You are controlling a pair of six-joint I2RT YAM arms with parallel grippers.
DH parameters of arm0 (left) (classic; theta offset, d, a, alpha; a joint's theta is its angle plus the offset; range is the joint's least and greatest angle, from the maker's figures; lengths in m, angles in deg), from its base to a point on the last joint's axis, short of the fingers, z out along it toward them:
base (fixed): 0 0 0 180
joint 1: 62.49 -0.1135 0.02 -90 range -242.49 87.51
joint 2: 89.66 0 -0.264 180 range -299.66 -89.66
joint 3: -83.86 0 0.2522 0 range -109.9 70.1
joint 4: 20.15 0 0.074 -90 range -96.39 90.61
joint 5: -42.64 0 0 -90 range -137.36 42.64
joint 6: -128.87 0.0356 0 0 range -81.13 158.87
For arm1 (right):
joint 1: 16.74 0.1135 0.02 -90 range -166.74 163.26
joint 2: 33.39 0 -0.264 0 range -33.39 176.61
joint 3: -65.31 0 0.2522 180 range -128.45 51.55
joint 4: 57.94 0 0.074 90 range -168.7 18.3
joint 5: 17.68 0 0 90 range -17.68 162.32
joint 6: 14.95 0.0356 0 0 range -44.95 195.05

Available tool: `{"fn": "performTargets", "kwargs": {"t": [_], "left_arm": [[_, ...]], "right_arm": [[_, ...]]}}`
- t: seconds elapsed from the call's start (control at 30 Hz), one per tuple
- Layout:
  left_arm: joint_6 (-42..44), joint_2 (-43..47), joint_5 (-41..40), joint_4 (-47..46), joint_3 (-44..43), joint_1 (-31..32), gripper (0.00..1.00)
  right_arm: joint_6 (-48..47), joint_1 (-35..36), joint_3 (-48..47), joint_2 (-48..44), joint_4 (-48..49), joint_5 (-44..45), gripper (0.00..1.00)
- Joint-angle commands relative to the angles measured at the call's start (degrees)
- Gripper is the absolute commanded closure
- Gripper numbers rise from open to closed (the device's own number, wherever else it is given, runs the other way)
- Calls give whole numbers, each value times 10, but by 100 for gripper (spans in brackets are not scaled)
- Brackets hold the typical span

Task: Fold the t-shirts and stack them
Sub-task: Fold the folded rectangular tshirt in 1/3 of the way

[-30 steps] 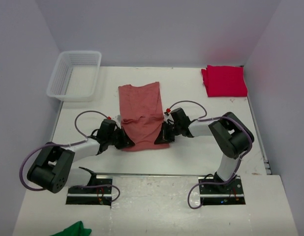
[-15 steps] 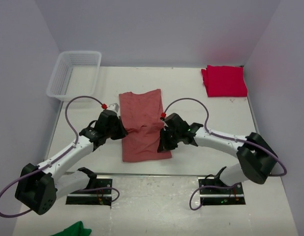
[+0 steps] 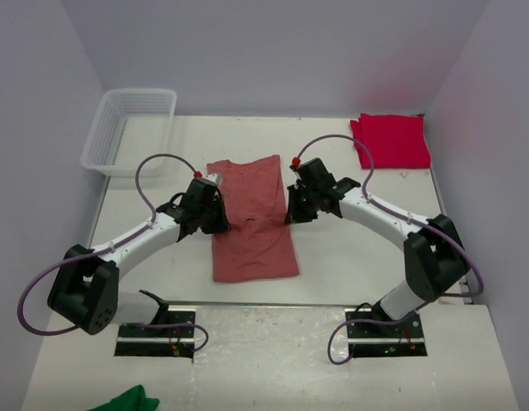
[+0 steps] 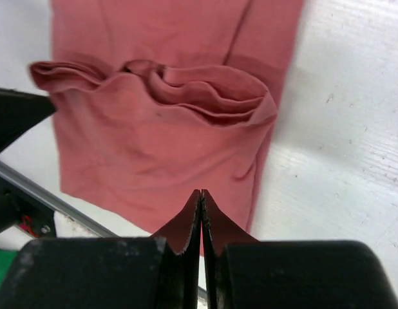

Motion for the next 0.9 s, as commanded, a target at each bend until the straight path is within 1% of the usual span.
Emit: {"fn": "performTargets", "kwargs": {"t": [0.0, 0.03, 0.17, 0.33, 0.47, 0.67, 0.8, 0.87], "left_arm": [[14, 1, 69, -50, -8, 1, 100], [13, 0, 84, -63, -3, 1, 100], [0, -29, 138, -119, 7, 0, 100], [-11, -67, 189, -170, 21, 0, 100], [-18, -119, 224, -220, 27, -1, 100], [-18, -154, 223, -237, 27, -8, 100], [-7, -152, 213, -231, 26, -24, 100], [6, -148, 207, -224, 22, -35, 100]], "right_arm": [[-20, -8, -26, 39, 5, -41, 100], [-23, -8, -37, 62, 6, -68, 100], [-13, -9, -51, 107, 33, -114, 100], [3, -9, -32, 126, 57, -126, 100], [4, -10, -28, 147, 65, -129, 100], [7, -20, -62, 198, 57, -140, 100], [-1, -30, -118, 249, 28, -137, 100], [-4, -39, -162, 275, 3, -132, 100]]}}
